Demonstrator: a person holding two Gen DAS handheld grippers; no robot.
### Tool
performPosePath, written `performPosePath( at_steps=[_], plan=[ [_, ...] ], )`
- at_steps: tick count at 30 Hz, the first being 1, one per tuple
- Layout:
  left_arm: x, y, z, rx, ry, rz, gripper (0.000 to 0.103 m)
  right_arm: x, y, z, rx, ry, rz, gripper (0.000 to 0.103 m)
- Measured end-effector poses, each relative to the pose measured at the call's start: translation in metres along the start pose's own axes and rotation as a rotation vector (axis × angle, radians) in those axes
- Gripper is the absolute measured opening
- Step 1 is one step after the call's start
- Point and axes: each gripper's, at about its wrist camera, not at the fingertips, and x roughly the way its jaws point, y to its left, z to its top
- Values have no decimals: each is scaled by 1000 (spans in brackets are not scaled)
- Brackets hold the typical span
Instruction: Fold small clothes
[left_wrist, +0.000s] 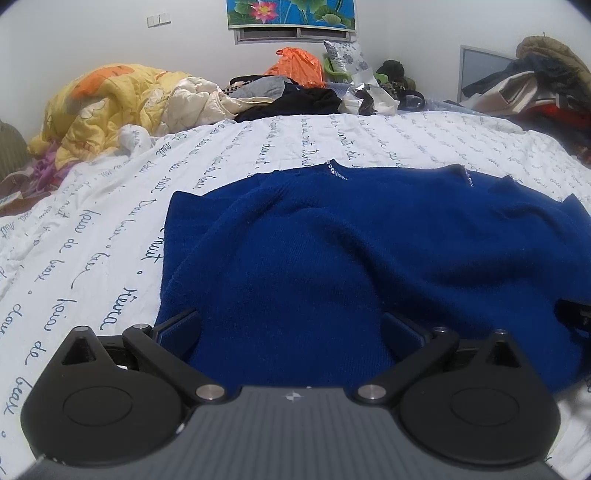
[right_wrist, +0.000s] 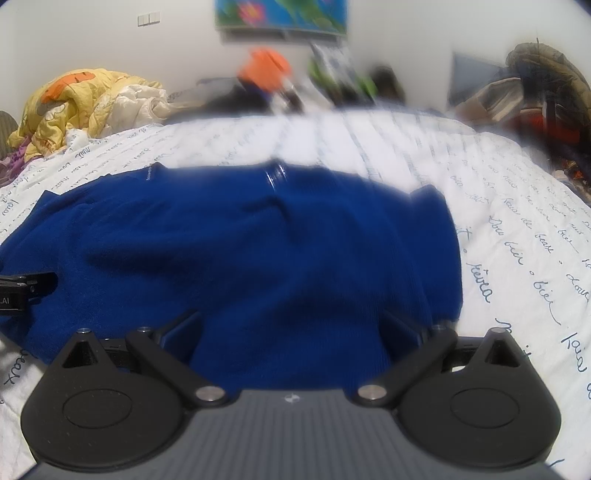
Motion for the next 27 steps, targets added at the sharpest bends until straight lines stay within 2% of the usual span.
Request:
performPosePath(
  at_steps=[16,22,24,27],
  plan=[
    [1,4,-2,-35,2,-22,103,0,0,0,-1,1,-1,103],
    [-3,6,-1,-10,13,-44,103,0,0,1,-4,1,-2,103],
    [-9,12,4,13,25,-57,103,0,2,2,-5,5,-8,103],
    [-24,35,15,-10,-23,-42,103,-13,10,8,-13,-46,28,103]
  ],
)
